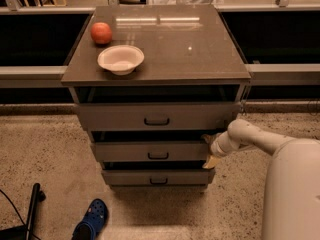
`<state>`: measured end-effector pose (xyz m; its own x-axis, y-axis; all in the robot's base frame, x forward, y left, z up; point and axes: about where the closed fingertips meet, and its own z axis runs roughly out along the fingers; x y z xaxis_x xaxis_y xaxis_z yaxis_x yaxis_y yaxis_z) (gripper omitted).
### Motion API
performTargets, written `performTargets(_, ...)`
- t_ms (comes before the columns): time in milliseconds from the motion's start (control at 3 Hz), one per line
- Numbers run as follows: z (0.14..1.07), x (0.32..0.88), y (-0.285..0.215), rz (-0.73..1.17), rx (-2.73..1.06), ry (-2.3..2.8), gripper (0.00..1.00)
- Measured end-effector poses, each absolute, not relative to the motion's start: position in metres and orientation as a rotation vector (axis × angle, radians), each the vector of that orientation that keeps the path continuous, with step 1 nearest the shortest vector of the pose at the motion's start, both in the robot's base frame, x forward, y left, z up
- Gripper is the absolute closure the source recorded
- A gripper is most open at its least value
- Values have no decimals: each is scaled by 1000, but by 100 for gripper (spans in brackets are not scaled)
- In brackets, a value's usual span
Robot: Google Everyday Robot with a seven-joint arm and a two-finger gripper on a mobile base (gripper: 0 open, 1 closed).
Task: Open middle drawer
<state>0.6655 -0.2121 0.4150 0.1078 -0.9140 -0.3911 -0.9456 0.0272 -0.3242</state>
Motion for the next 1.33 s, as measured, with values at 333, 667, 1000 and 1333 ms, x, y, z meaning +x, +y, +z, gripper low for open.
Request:
performTargets(333, 410, 664, -207, 87, -1888, 1804, 24)
performTargets(667, 405, 651, -201, 104, -1911, 1810, 38)
performTargets(1000, 402, 632, -193, 133, -1951, 1811, 54)
performTargets(1333, 407, 628, -192, 140, -1958, 1810, 64)
